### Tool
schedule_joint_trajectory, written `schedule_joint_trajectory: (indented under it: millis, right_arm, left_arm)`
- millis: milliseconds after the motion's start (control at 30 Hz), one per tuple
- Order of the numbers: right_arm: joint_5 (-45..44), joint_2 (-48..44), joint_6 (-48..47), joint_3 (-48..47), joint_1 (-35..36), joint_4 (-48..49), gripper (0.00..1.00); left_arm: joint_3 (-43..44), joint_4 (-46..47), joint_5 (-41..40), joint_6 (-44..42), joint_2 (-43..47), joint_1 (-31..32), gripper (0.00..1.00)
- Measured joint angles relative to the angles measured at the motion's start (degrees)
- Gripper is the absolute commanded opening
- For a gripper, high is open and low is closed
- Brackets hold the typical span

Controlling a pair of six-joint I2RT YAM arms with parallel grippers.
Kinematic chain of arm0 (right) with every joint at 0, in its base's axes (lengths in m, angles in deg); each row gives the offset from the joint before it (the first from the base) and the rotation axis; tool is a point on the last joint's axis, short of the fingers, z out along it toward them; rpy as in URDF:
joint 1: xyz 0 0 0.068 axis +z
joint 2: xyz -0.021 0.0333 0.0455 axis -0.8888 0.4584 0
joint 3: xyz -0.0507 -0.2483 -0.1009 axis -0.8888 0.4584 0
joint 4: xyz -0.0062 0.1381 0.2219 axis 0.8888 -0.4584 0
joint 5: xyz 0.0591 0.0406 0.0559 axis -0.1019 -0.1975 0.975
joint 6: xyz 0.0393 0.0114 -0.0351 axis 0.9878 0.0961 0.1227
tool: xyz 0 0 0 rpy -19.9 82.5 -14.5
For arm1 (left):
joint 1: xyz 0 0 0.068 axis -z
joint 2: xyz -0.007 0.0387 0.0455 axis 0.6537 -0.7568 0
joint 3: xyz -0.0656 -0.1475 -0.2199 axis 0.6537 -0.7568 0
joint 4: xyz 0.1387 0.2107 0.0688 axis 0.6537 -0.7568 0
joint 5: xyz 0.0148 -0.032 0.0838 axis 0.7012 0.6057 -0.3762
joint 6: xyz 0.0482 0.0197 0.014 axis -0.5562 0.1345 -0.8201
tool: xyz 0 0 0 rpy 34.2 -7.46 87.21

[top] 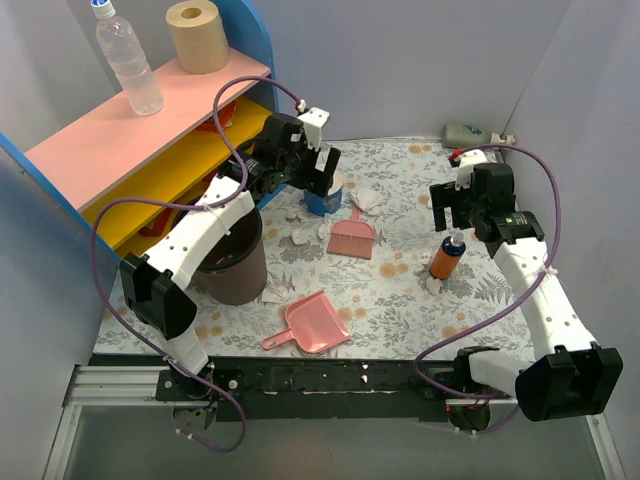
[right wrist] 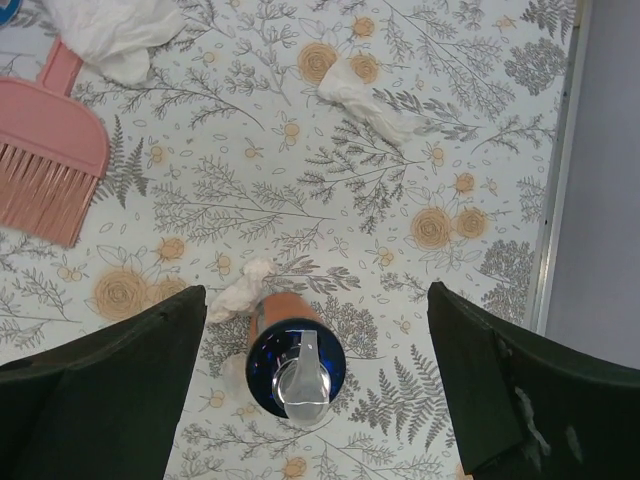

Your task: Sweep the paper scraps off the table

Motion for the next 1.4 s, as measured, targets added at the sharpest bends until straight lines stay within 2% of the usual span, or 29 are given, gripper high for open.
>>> schedule_joint_trajectory:
  millis: [133, 300, 433, 600, 667, 767, 833, 1000, 1233, 1400]
  right_arm:
    - [5.57, 1.51, -5.07, -0.09, 0.00, 0.31, 0.95]
    - [18.58, 0.46, -14.69, 0.31, 0.20, 0.61, 0.91]
    - [24.63, -1.29, -19.47, 0.61, 2.08, 0.70, 0.88]
    - [29.40, -1.38, -24.83, 0.61, 5.55, -1.09, 0.87]
    - [30.40, -1.38, -26.18, 0.63, 6.62, -1.90, 0.83]
    - [31.65, -1.38, -27.34, 1.49, 7.93, -2.01, 0.77]
    - [32.39, -0.98, -27.63, 2.45, 8.72, -2.05, 0.70]
    - [32.61, 2.49, -27.69, 3.28, 11.74, -1.09, 0.62]
    - [30.82, 14.71, -28.61, 0.76, 16.46, 3.48, 0.43]
    - [29.92, 25.05, -25.83, -4.26, 16.57, 7.87, 0.45]
  left_arm:
    - [0.02, -0.24, 1.95, -1.11, -0.26, 1.42, 0.98]
    - [0.83, -1.46, 10.80, -4.17, -0.28, 1.42, 0.98]
    - [0.28, -2.56, 15.93, -5.25, -0.39, 1.38, 0.98]
    - [-7.41, -1.62, 21.40, -9.03, 2.10, 1.40, 0.98]
    - [-12.61, -1.81, 23.34, -12.20, 4.87, 1.40, 0.98]
    - [-18.91, -3.04, 25.86, -17.20, 9.60, 1.40, 0.90]
    - [-21.22, -4.57, 27.02, -20.41, 11.87, 1.57, 0.87]
    - [-26.93, -6.88, 27.41, -25.90, 15.19, 2.84, 0.86]
    - [-31.10, -10.10, 26.62, -29.18, 15.98, 2.99, 0.86]
    - [-31.34, -10.03, 25.31, -29.22, 17.40, 2.99, 0.86]
